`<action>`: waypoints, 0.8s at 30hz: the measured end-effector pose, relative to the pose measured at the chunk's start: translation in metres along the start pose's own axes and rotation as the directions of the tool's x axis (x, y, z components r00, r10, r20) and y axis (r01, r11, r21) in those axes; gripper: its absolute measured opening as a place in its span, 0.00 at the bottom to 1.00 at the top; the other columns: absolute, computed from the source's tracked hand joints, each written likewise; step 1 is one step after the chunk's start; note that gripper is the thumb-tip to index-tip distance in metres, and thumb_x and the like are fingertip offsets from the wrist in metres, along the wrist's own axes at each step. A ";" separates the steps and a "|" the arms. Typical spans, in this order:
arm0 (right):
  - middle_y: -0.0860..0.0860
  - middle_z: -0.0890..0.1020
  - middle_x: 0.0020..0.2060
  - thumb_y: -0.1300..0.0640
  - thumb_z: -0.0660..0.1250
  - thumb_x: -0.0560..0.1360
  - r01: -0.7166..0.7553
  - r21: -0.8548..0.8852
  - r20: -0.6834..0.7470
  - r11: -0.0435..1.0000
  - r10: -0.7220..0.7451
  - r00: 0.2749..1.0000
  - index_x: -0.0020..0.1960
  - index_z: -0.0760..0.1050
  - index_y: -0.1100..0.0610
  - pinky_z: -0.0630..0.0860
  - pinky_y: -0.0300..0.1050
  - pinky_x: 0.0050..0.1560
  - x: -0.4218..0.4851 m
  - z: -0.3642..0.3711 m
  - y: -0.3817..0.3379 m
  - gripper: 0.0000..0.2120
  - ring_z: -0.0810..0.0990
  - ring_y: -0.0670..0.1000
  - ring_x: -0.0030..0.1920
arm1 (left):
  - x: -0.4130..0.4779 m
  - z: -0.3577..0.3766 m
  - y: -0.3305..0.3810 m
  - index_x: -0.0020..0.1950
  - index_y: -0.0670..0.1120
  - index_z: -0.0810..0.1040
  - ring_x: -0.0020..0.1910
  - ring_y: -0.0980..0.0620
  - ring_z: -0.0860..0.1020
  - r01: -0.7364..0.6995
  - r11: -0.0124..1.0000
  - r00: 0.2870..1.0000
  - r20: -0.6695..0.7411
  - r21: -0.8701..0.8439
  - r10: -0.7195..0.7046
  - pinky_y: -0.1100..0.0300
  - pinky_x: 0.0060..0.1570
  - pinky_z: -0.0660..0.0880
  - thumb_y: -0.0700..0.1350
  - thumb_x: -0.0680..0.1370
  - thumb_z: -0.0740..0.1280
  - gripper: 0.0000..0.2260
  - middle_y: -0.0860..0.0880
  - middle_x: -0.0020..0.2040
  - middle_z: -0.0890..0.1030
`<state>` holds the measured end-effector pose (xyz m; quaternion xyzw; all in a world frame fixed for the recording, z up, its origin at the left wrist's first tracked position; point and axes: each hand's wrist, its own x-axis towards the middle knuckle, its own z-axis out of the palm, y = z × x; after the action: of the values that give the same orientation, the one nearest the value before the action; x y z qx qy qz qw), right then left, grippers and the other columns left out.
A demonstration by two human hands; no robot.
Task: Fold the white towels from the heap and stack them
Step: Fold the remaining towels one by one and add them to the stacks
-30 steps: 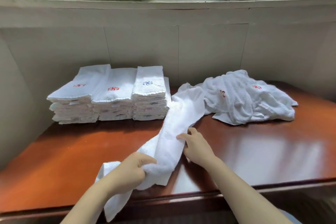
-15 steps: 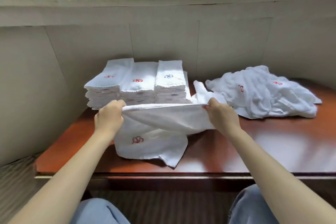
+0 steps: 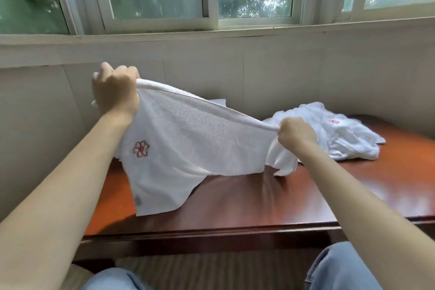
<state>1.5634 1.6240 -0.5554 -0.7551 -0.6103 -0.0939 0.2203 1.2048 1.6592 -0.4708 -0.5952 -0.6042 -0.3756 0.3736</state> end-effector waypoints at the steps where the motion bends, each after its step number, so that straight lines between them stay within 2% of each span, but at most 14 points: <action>1: 0.57 0.78 0.44 0.65 0.59 0.73 -0.027 0.031 -0.084 0.999 0.030 0.996 0.50 0.76 0.62 0.68 0.46 0.39 0.001 -0.007 0.006 0.09 0.78 0.60 0.47 | 0.003 -0.006 -0.004 0.52 0.37 0.79 0.51 0.38 0.72 0.007 1.000 1.000 -0.023 0.009 -0.006 0.49 0.45 0.64 0.29 0.70 0.59 0.15 0.36 0.47 0.80; 4: 0.63 0.79 0.44 0.65 0.61 0.72 -0.091 0.078 -0.321 0.993 0.111 0.940 0.47 0.77 0.63 0.69 0.48 0.40 0.003 -0.044 0.012 0.07 0.78 0.65 0.48 | 0.014 -0.027 -0.018 0.52 0.36 0.78 0.51 0.36 0.71 0.062 0.998 0.994 -0.094 -0.009 -0.063 0.47 0.43 0.65 0.29 0.72 0.57 0.14 0.35 0.47 0.79; 7: 0.65 0.80 0.45 0.60 0.64 0.76 -0.087 0.214 -0.492 0.973 0.184 0.851 0.48 0.79 0.63 0.67 0.49 0.41 0.006 -0.091 0.011 0.07 0.78 0.68 0.47 | 0.026 -0.043 -0.030 0.55 0.36 0.78 0.52 0.35 0.71 0.131 0.990 0.974 -0.182 -0.051 -0.138 0.46 0.43 0.66 0.32 0.75 0.54 0.15 0.34 0.50 0.80; 9: 0.63 0.81 0.46 0.58 0.63 0.78 -0.045 0.267 -0.550 0.963 0.191 0.813 0.50 0.80 0.61 0.69 0.48 0.42 0.008 -0.116 0.008 0.09 0.78 0.66 0.48 | 0.034 -0.051 -0.034 0.54 0.37 0.78 0.52 0.36 0.71 0.135 0.989 0.956 -0.255 -0.060 -0.146 0.47 0.40 0.64 0.33 0.74 0.53 0.17 0.34 0.50 0.80; 12: 0.61 0.82 0.49 0.60 0.61 0.79 0.006 0.321 -0.622 0.947 0.206 0.756 0.55 0.81 0.57 0.72 0.50 0.48 0.005 -0.138 0.004 0.11 0.78 0.65 0.51 | 0.041 -0.057 -0.035 0.53 0.38 0.78 0.49 0.38 0.71 0.121 0.991 0.932 -0.337 -0.050 -0.131 0.50 0.39 0.60 0.35 0.72 0.51 0.18 0.36 0.47 0.80; 17: 0.60 0.82 0.45 0.59 0.61 0.78 0.042 0.302 -0.724 0.952 0.200 0.660 0.51 0.81 0.56 0.65 0.46 0.41 0.013 -0.150 0.011 0.10 0.77 0.65 0.47 | 0.053 -0.042 -0.043 0.54 0.40 0.77 0.48 0.39 0.72 0.127 0.992 0.935 -0.331 -0.011 -0.123 0.51 0.41 0.60 0.39 0.77 0.51 0.16 0.37 0.47 0.78; 19: 0.61 0.82 0.43 0.60 0.62 0.77 0.083 0.275 -0.718 0.958 0.147 0.680 0.49 0.82 0.56 0.67 0.47 0.41 0.030 -0.145 0.016 0.09 0.77 0.66 0.46 | 0.060 -0.029 -0.046 0.51 0.41 0.76 0.46 0.38 0.73 0.109 0.993 0.938 -0.326 -0.055 -0.121 0.50 0.40 0.62 0.40 0.78 0.52 0.13 0.37 0.46 0.77; 22: 0.60 0.83 0.48 0.61 0.63 0.76 0.080 0.208 -0.597 0.975 0.062 0.800 0.51 0.82 0.55 0.71 0.49 0.46 0.068 -0.114 0.022 0.10 0.79 0.64 0.50 | 0.063 0.004 -0.038 0.49 0.39 0.76 0.48 0.38 0.72 0.100 0.992 0.954 -0.275 -0.074 -0.117 0.48 0.41 0.63 0.40 0.79 0.56 0.10 0.35 0.44 0.77; 24: 0.60 0.82 0.51 0.63 0.62 0.75 0.034 0.151 -0.434 0.988 0.035 0.900 0.51 0.82 0.55 0.72 0.49 0.48 0.091 -0.075 0.022 0.12 0.79 0.63 0.53 | 0.057 0.032 -0.020 0.51 0.34 0.76 0.52 0.37 0.70 0.125 0.990 0.988 -0.079 -0.058 -0.129 0.46 0.46 0.63 0.35 0.78 0.58 0.09 0.32 0.45 0.76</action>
<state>1.6152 1.6667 -0.4565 -0.6960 -0.5508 -0.2124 0.4087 1.1835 1.7129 -0.4337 -0.5491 -0.6147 -0.4389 0.3578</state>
